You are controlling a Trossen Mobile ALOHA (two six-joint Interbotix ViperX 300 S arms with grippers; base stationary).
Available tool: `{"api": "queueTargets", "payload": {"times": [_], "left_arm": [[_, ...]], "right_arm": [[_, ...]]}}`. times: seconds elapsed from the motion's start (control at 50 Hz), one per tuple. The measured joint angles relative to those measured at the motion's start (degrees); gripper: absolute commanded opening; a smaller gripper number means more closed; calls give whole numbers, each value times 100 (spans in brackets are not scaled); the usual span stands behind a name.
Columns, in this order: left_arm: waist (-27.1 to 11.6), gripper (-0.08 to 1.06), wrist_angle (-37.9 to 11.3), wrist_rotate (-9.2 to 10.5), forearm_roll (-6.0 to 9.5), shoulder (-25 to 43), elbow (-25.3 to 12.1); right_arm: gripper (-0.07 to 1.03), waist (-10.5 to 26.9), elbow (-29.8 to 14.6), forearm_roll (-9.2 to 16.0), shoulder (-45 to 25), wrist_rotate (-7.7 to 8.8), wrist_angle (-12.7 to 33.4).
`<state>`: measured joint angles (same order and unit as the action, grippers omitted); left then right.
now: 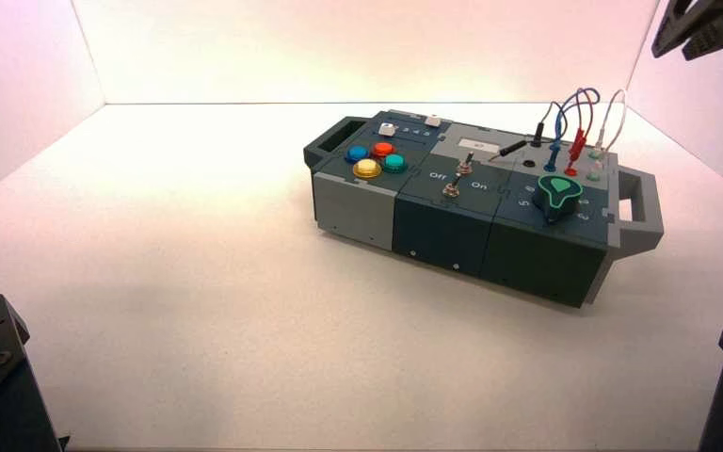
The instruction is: Insert the red wire.
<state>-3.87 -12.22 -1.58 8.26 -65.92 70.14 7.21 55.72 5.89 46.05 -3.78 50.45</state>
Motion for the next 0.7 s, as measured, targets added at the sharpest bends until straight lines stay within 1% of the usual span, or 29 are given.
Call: {"api": "queueTargets", "payload": {"times": [0.16, 0.32, 0.5, 0.54, 0.62, 0.7], "left_arm": [[0, -3, 0, 9, 0, 0, -9], [-9, -3, 0, 9, 0, 0, -9], [-9, -3, 0, 0, 0, 0, -9], [-9, -3, 9, 0, 0, 0, -9], [0, -3, 0, 9, 0, 0, -9], [0, -3, 0, 9, 0, 0, -9]], "right_arm": [[35, 255, -18, 149, -264, 0, 44], [35, 431, -35, 185, -668, 0, 44], [35, 475, -149, 185, -1011, 44, 44], [35, 475, -220, 167, -1116, 70, 44], [35, 483, -290, 123, -1222, 70, 35], [35, 483, -387, 26, -1389, 70, 9]]}}
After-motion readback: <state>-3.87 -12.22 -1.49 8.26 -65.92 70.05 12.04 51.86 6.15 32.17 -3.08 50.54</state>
